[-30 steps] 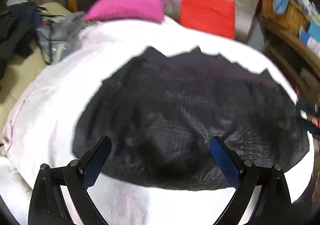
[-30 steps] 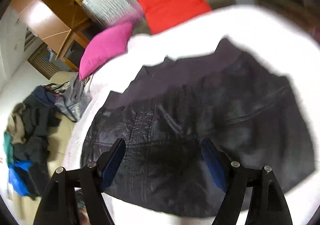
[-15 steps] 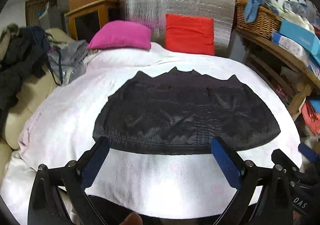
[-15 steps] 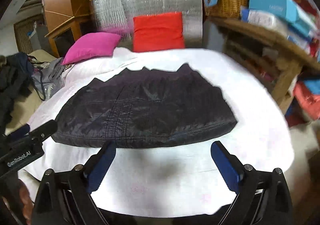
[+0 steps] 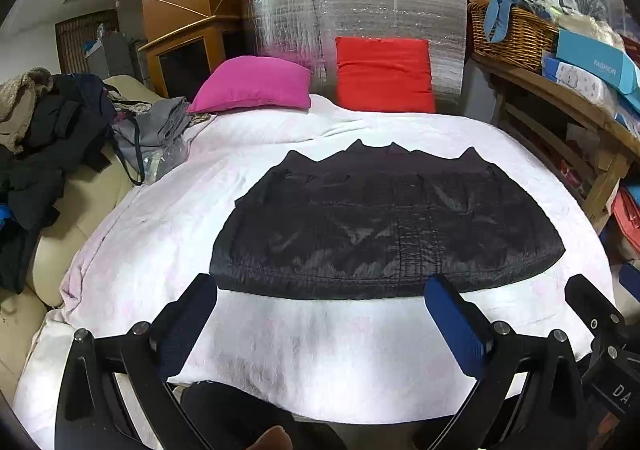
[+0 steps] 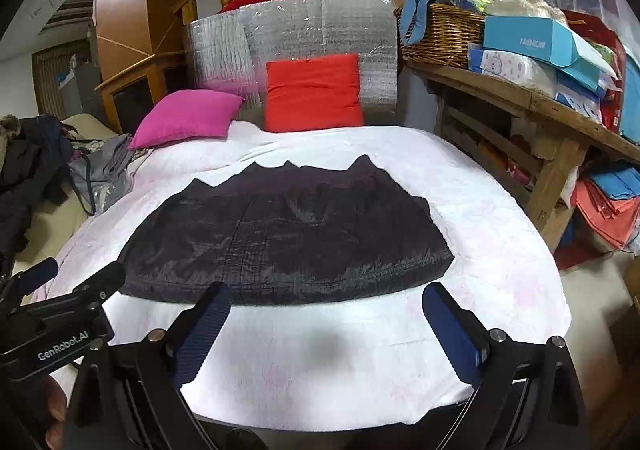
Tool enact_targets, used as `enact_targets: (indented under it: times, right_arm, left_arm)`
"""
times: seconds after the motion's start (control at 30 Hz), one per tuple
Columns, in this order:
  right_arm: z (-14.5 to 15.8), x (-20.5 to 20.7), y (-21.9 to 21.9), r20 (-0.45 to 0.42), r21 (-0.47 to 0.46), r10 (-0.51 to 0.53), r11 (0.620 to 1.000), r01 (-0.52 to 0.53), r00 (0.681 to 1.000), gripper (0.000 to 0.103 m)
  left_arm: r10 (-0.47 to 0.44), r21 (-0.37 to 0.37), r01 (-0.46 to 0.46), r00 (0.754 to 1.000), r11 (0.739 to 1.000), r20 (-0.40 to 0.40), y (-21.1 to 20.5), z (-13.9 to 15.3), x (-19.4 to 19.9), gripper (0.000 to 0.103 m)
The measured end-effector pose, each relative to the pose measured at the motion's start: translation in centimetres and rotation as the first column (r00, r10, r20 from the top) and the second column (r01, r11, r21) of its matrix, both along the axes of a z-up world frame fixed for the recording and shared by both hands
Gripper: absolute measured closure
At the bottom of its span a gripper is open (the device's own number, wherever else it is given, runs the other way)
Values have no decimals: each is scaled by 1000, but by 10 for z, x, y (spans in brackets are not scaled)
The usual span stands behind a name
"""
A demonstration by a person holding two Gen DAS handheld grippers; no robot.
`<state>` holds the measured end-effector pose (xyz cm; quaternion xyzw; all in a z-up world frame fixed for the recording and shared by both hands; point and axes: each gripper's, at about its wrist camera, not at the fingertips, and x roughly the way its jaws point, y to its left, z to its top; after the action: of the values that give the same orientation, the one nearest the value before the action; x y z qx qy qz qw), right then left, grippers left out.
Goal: Fold large clothes
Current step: 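Withdraw both tools back from the folded jacket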
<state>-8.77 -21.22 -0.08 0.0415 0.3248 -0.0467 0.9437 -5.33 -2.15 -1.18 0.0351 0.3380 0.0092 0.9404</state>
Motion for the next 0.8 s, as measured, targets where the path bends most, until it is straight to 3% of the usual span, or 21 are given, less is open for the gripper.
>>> enact_targets:
  times: [0.53, 0.8]
  right_arm:
    - [-1, 2, 9, -26, -1, 33, 999, -33, 999, 5]
    - [0, 4, 8, -21, -12, 25, 1000, -25, 999, 5]
  left_arm:
    - [5, -40, -4, 1000, 999, 31, 7, 6, -3, 0]
    - [7, -38, -6, 1000, 999, 10, 7, 1, 4, 0]
